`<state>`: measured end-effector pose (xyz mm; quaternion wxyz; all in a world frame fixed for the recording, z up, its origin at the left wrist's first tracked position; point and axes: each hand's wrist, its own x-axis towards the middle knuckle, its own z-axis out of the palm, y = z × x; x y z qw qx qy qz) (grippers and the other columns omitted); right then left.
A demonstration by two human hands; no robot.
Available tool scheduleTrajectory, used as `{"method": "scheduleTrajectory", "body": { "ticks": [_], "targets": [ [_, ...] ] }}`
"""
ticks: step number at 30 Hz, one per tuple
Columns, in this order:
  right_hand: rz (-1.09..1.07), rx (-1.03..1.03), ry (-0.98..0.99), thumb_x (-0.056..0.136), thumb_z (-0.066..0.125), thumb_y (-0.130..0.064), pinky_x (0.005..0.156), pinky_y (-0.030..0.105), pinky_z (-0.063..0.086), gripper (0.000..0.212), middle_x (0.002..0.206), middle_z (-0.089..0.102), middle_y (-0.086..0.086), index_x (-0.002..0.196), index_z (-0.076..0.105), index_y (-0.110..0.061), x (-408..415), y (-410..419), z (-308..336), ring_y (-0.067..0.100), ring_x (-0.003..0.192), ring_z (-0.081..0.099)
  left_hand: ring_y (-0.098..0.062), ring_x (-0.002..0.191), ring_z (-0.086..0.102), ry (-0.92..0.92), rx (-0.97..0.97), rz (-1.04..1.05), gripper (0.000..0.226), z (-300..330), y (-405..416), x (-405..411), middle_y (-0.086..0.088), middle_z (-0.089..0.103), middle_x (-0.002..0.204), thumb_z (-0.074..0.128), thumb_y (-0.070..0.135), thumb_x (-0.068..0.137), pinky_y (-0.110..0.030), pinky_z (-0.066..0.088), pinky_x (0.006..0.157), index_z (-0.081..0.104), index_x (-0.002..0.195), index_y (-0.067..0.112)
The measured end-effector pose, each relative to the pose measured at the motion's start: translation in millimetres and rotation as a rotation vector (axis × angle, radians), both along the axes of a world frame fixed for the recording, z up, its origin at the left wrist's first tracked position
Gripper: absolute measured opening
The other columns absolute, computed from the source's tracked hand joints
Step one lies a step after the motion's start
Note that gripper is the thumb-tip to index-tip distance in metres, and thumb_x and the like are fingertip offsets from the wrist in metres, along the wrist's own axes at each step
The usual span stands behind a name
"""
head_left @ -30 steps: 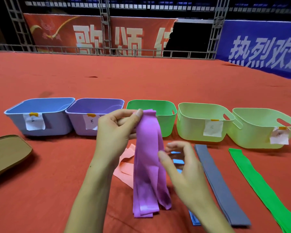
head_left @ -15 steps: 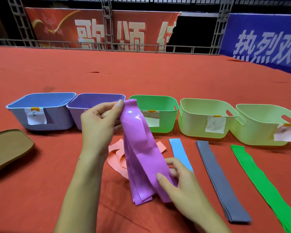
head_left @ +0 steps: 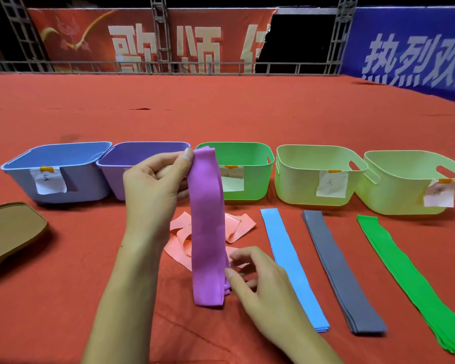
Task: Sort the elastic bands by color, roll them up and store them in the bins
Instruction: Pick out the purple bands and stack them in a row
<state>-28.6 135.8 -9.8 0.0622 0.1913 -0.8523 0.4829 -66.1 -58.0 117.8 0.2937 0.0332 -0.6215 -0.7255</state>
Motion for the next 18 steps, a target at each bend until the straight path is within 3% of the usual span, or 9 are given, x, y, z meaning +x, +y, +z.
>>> {"method": "scheduleTrajectory", "body": {
  "ticks": [5,8,13,18],
  "targets": [
    [0.010,-0.243,-0.044,0.098,0.075,-0.029,0.086,0.027,0.060,0.030,0.122,0.070,-0.019,0.125,0.064,-0.037,2,-15,10,0.007,0.115,0.067,-0.020,0.075,0.074,0.024,-0.020,-0.009,0.022,2,12,3,-0.021,0.079,0.087,0.079,0.026,0.096,-0.027,0.058,0.060,0.081,0.103,0.006],
    [-0.003,-0.355,-0.086,0.095,0.078,-0.023,0.087,0.027,0.061,0.036,0.123,0.069,-0.021,0.124,0.062,-0.037,1,-17,10,0.008,0.116,0.067,-0.017,0.074,0.075,0.034,-0.016,-0.020,0.021,4,17,6,-0.014,0.080,0.082,0.078,0.024,0.097,-0.026,0.058,0.061,0.080,0.104,0.004],
    [-0.019,-0.342,-0.184,0.092,0.081,-0.026,0.088,0.028,0.060,0.041,0.116,0.067,-0.027,0.124,0.060,-0.040,1,-17,1,0.008,0.108,0.070,-0.016,0.072,0.076,0.032,-0.011,-0.015,0.020,4,19,7,-0.011,0.080,0.080,0.078,0.022,0.097,-0.027,0.059,0.061,0.079,0.105,0.003],
    [-0.009,-0.396,-0.231,0.089,0.084,-0.020,0.082,0.030,0.060,0.040,0.102,0.074,-0.013,0.120,0.064,-0.035,3,-24,-4,0.011,0.094,0.072,-0.016,0.073,0.074,0.029,-0.027,-0.002,0.022,3,17,5,-0.021,0.079,0.085,0.079,0.024,0.097,-0.026,0.058,0.061,0.080,0.105,0.004]
  ]
}}
